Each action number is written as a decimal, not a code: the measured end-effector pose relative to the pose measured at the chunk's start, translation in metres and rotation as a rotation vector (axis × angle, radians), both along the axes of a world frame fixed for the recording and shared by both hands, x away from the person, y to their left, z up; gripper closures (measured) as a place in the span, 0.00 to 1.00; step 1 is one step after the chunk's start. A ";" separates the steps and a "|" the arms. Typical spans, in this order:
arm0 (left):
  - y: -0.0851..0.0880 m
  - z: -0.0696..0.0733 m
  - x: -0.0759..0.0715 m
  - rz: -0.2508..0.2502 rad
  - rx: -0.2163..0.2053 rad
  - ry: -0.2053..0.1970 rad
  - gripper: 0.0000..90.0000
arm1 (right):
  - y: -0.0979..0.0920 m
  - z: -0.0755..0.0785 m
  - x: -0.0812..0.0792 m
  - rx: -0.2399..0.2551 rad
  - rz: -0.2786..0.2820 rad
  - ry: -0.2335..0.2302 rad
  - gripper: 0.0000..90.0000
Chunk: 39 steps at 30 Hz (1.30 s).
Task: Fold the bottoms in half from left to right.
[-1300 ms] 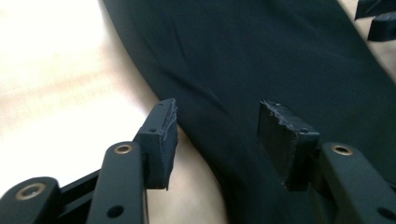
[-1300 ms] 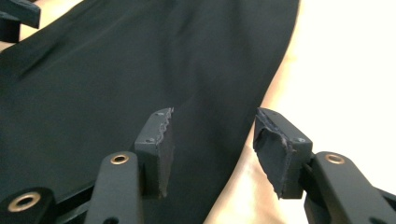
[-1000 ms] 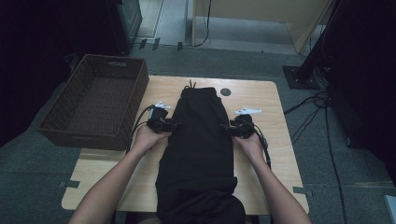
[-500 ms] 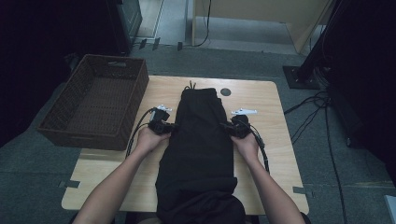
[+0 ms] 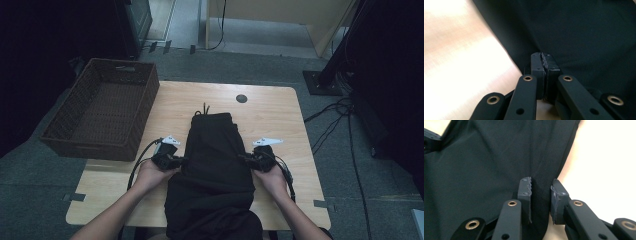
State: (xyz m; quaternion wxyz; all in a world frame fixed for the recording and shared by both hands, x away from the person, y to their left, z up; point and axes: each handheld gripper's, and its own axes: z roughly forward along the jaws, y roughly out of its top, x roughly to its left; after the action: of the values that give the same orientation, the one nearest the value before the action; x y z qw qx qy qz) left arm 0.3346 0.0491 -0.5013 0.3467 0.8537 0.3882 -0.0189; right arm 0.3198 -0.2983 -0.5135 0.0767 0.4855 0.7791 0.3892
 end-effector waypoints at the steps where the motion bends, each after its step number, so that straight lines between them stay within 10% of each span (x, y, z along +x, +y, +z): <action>1: 0.001 0.000 -0.004 -0.015 -0.001 0.005 0.98 | -0.001 0.000 -0.006 0.004 0.007 0.003 0.82; 12: 0.002 0.011 0.034 0.071 -0.045 -0.041 0.55 | -0.003 0.010 0.013 0.008 -0.007 -0.068 0.50; 18: -0.005 0.008 0.061 0.111 -0.061 -0.038 0.50 | 0.009 0.010 0.045 -0.058 -0.009 -0.108 0.48; 24: -0.015 0.006 0.076 0.104 -0.041 -0.046 0.46 | 0.013 0.001 0.071 -0.013 -0.012 -0.057 0.42; 39: -0.028 -0.002 0.094 0.116 -0.022 -0.047 0.43 | 0.025 -0.006 0.080 -0.047 -0.003 -0.119 0.42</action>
State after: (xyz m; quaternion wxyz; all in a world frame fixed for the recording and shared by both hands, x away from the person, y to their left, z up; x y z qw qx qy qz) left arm 0.4285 0.0215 -0.5034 0.3655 0.8260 0.4287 0.0172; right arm 0.3998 -0.2732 -0.5194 0.1347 0.4609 0.7812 0.3990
